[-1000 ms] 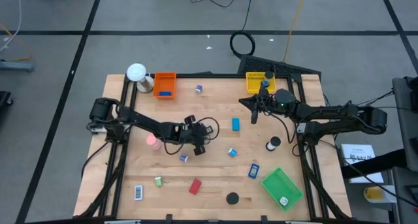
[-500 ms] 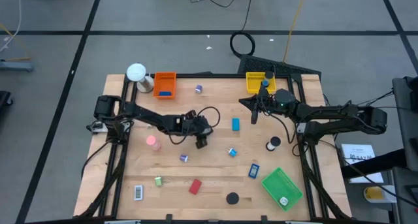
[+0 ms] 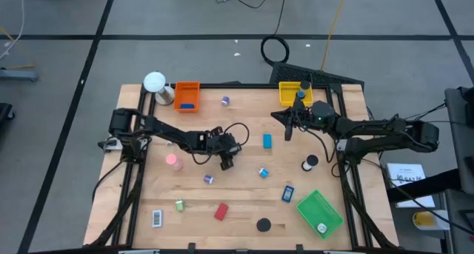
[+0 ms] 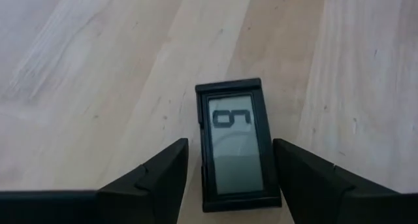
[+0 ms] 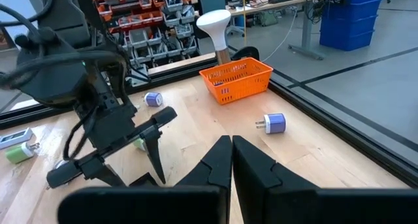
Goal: Pick & Place Office items
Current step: Put the black digital clock into the orange bin
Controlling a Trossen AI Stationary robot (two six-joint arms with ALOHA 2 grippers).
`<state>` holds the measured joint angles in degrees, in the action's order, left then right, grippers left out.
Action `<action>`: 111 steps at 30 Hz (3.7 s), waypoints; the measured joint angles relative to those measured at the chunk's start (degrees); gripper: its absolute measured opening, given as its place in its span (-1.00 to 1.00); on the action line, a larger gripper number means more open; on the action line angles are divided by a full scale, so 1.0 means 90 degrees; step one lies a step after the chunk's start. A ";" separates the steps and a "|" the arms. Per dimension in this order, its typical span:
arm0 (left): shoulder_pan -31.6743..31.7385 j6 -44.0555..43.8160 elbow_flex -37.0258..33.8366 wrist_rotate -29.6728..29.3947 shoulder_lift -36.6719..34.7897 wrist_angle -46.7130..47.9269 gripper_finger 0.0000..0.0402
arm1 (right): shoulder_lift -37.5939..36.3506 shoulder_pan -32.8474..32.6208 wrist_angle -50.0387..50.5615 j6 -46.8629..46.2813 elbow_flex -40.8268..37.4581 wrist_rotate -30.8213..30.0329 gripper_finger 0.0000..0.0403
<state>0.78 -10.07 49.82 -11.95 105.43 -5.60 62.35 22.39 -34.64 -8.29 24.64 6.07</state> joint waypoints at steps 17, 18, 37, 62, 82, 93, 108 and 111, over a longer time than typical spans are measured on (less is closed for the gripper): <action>0.0150 -0.0090 0.0000 -0.0036 0.0007 -0.0041 0.05 | 0.0000 0.0000 -0.0029 0.0016 0.0000 -0.0001 -0.98; 0.0173 -0.0092 0.0000 -0.0025 -0.0004 0.0021 0.02 | 0.0000 0.0000 -0.0030 0.0019 0.0000 -0.0001 -0.98; 0.0689 -0.0043 -0.0002 -0.0570 -0.0809 0.1114 -0.18 | 0.0000 0.0000 -0.0001 0.0049 0.0000 -0.0002 -0.98; 0.1802 -0.0680 -0.0002 -0.0344 -0.0860 0.2291 -0.13 | -0.0002 0.0000 0.0021 0.0049 0.0000 -0.0001 -0.98; 0.1853 -0.0420 0.0000 -0.0075 -0.0860 0.2304 0.16 | -0.0002 0.0000 0.0021 0.0049 -0.0002 -0.0001 -0.98; 0.1828 -0.0280 0.0030 -0.0107 -0.0489 0.2253 -0.12 | -0.0002 0.0000 0.0020 0.0049 0.0000 -0.0001 -0.98; 0.2090 0.1244 -0.0002 -0.0185 -0.1984 0.3171 -0.27 | -0.0002 0.0000 0.0023 0.0050 0.0000 -0.0001 -0.98; 0.2255 0.1952 0.0005 -0.0386 -0.2618 0.3670 -0.23 | -0.0002 0.0000 0.0023 0.0049 0.0000 -0.0001 -0.98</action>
<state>21.07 7.50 49.87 -15.42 81.86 27.43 62.33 22.39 -34.44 -7.86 24.64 6.07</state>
